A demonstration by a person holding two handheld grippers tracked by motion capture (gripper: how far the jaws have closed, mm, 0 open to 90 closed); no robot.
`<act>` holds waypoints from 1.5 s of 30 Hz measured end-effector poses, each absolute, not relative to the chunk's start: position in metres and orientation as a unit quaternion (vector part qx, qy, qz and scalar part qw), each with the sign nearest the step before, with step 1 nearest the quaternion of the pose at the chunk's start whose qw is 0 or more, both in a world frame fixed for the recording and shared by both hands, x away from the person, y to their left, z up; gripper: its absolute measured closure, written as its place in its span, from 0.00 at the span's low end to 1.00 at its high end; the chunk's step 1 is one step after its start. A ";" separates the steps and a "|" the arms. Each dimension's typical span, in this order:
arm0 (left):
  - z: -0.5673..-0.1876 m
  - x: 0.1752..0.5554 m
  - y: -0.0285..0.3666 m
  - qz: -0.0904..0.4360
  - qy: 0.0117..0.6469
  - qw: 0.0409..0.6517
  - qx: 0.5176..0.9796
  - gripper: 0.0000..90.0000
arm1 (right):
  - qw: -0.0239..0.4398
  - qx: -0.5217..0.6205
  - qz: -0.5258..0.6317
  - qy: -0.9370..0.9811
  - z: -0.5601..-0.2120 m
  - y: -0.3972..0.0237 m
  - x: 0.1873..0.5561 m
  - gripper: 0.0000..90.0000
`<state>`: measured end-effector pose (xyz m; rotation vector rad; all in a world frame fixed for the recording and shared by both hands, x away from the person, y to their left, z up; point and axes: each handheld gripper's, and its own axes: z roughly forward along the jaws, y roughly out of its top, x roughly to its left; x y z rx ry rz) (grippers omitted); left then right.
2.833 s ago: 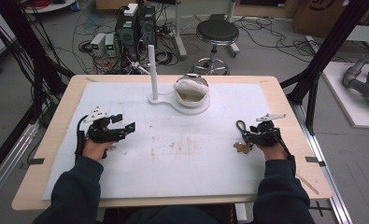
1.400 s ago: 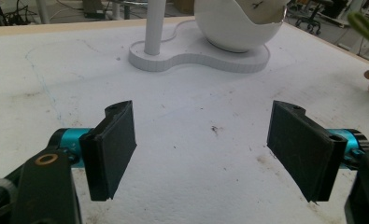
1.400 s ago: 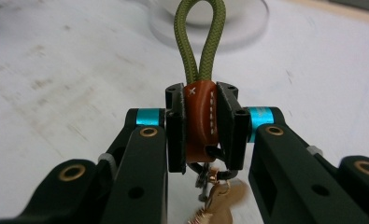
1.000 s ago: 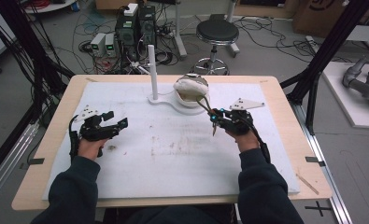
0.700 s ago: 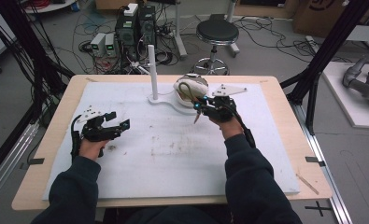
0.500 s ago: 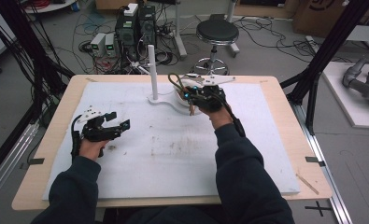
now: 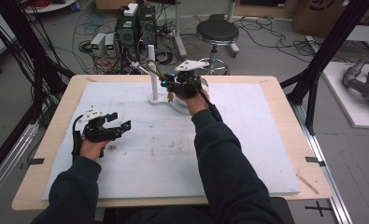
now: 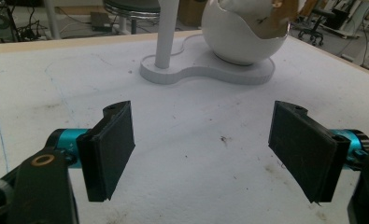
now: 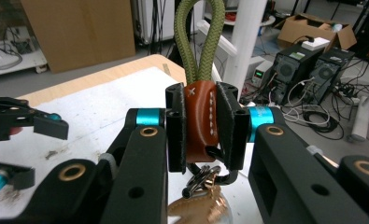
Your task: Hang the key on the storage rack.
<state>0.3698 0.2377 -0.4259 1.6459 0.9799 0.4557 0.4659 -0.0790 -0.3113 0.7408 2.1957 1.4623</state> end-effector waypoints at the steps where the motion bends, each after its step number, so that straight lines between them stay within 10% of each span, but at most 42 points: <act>1: -0.426 0.370 0.238 0.193 0.415 0.554 0.696 0.25 | 0.202 0.267 0.519 0.786 -0.312 -0.075 0.467 0.84; 22: -0.426 0.370 0.237 0.191 0.416 0.554 0.695 0.25 | 0.210 0.313 0.445 0.813 -0.332 -0.049 0.492 0.83; 45: -0.425 0.368 0.239 0.190 0.420 0.558 0.690 0.25 | 0.206 0.300 0.464 0.808 -0.334 -0.145 0.444 0.42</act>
